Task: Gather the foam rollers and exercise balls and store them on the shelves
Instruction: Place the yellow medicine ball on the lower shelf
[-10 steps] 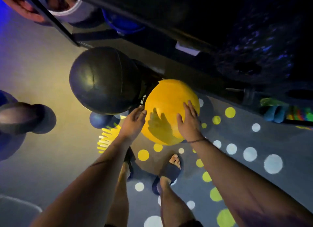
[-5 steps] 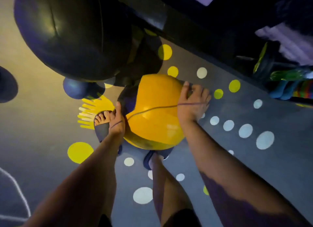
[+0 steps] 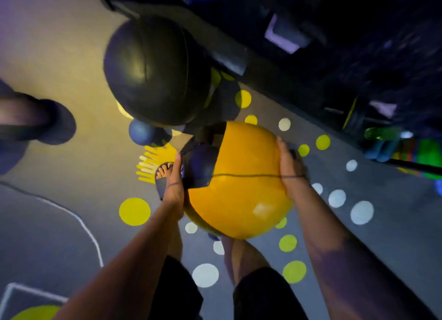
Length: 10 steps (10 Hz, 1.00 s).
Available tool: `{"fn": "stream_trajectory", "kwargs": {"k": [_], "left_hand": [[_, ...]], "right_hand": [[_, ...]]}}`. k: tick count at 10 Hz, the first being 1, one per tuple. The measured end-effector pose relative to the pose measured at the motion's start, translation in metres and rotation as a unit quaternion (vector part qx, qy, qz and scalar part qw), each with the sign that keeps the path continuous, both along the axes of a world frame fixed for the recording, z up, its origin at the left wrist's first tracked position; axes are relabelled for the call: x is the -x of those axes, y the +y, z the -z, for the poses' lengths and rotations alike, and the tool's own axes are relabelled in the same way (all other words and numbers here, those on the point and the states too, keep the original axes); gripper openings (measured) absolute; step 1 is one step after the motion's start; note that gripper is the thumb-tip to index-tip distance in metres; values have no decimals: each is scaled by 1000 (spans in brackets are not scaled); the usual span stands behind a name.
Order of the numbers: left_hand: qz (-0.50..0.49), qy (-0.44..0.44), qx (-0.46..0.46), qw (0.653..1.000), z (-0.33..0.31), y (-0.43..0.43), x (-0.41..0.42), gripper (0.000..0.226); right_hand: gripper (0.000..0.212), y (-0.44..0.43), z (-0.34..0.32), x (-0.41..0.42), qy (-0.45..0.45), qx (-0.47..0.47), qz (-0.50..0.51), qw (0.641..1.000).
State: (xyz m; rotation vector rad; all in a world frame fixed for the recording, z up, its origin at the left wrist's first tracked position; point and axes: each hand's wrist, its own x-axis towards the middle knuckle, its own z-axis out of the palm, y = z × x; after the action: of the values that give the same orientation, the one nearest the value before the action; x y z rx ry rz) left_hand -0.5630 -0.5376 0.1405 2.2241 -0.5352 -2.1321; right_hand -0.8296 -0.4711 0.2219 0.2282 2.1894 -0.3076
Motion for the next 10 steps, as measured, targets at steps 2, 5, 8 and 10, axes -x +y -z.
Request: {"fn": "stream_trajectory", "kwargs": {"k": [2,5,8,10], "left_hand": [[-15,101,86,991,-207,-95,-1,90],[-14,184,346,920,-392,-256,66,73],[187,157,361,900,-435,-277,213,71],[367,113,411,827,-411,-245,283,61]], "right_hand": [[76,-71,-240,-9,46,113,-2,993],[107,-173,-412,17,101,260,44,959],[97,-168,-417,117,152,306,-6,940],[70,-157,-359,124,154,194,-275,929]]}}
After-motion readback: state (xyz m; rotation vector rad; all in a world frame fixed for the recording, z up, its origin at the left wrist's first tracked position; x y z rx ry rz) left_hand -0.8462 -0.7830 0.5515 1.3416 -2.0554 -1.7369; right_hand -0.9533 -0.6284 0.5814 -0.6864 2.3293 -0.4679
